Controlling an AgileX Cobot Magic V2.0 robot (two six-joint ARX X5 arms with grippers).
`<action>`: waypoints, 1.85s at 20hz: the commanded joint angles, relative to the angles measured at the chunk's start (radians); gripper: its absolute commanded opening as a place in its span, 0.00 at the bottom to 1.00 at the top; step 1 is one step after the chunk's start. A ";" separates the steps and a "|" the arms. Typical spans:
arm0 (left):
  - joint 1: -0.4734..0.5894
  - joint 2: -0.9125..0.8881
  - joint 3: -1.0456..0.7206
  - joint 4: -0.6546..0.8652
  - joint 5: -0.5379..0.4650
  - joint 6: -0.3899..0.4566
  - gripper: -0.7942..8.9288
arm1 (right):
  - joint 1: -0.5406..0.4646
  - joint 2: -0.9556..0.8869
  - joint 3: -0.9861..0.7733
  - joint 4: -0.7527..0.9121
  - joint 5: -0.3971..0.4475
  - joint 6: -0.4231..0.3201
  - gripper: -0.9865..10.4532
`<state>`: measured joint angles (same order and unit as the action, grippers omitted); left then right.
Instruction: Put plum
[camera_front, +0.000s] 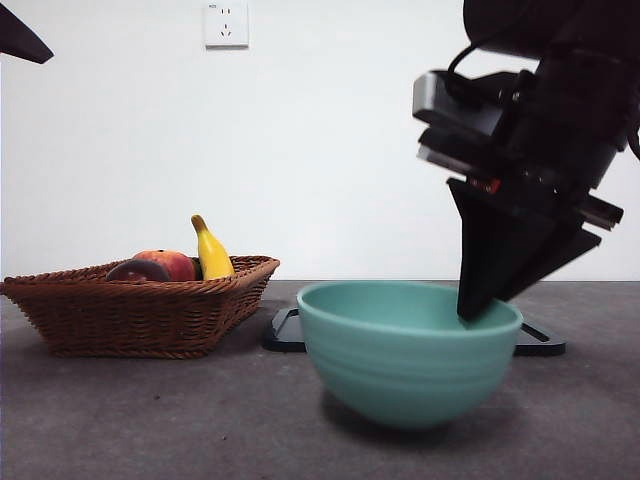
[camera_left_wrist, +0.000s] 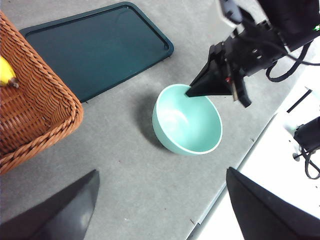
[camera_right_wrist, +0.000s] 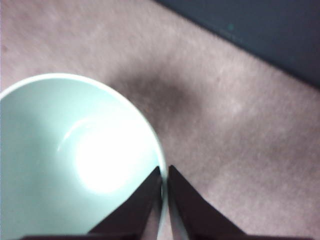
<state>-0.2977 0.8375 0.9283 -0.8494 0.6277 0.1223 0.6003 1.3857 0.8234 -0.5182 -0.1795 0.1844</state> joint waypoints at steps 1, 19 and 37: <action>-0.004 0.005 0.010 0.004 0.005 0.016 0.50 | 0.008 0.034 0.006 0.001 0.001 0.009 0.09; -0.004 0.005 0.010 0.005 0.005 0.016 0.50 | -0.001 -0.130 0.055 -0.066 0.061 0.014 0.28; -0.004 0.005 0.010 -0.001 0.005 0.016 0.50 | 0.000 -0.663 0.114 -0.433 -0.190 -0.069 0.28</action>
<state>-0.2977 0.8375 0.9283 -0.8566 0.6273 0.1219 0.5945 0.7143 0.9215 -0.9577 -0.3668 0.1276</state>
